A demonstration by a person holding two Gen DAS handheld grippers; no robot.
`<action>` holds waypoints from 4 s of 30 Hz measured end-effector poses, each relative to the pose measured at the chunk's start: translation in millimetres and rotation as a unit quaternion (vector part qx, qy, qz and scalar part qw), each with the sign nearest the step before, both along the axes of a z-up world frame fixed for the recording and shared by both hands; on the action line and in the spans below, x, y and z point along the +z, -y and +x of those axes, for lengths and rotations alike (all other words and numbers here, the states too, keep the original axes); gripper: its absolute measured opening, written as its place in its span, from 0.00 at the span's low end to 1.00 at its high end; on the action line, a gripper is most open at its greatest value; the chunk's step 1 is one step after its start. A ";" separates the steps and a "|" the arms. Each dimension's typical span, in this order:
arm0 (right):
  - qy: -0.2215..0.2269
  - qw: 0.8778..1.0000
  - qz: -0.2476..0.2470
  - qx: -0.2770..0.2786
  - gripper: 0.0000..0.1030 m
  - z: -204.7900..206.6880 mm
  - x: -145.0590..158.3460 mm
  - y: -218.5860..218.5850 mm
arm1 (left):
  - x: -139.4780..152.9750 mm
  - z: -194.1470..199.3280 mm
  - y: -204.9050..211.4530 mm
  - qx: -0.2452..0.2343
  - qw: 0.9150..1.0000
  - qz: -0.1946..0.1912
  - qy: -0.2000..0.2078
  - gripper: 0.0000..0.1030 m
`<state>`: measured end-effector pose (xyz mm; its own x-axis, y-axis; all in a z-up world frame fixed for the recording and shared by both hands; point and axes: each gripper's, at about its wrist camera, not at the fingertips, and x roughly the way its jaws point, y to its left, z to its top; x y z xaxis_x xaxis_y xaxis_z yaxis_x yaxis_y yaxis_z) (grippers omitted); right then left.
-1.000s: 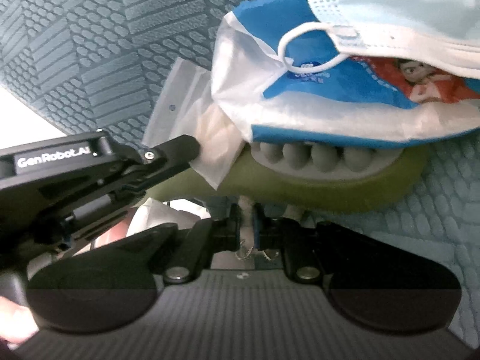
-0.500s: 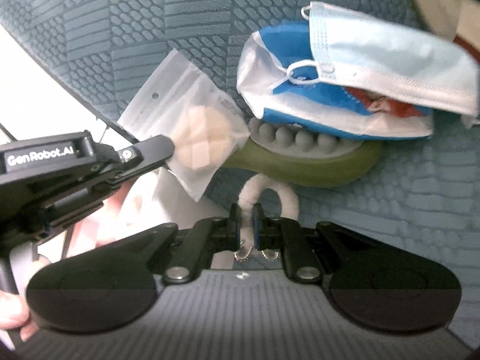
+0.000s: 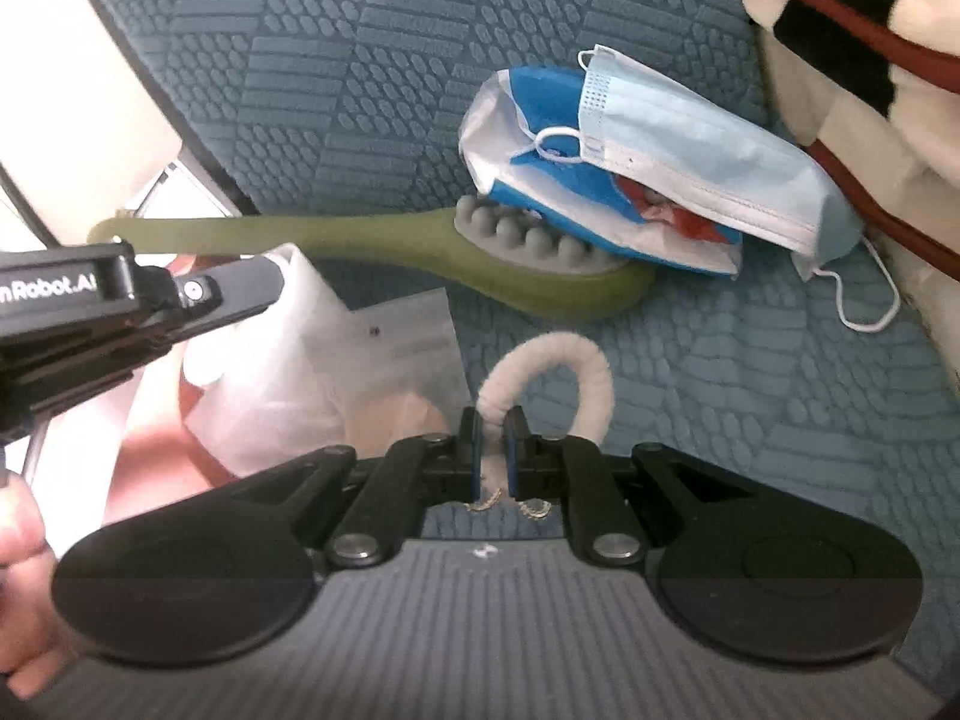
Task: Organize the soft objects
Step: 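Lift the sponge bag with the left tool while the right tool lifts the rope loop, then carry the sponge bag and rope loop in both tools over the pink box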
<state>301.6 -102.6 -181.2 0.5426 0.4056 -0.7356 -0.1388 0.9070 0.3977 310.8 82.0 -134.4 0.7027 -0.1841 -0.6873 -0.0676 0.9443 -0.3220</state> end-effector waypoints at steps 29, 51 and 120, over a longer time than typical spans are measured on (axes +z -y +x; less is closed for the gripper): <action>-0.042 0.998 -0.032 -0.032 0.12 -11.4 -12.8 19.7 | -94.0 -28.7 19.7 0.057 0.994 0.068 -0.058 0.48; -0.042 0.998 -0.049 -0.003 0.12 -10.6 -11.5 11.9 | -78.9 -35.4 12.2 0.054 0.997 0.011 -0.055 0.10; 0.118 0.981 -0.082 0.132 0.12 -171.5 132.7 -63.1 | 78.8 -223.6 -66.0 0.031 0.999 0.011 0.016 0.10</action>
<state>130.2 -39.6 -48.5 0.5981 0.4409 -0.6692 -0.4474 0.8765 0.1776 87.2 148.0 -55.5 0.7334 -0.1245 -0.6683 -0.1159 0.9458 -0.3035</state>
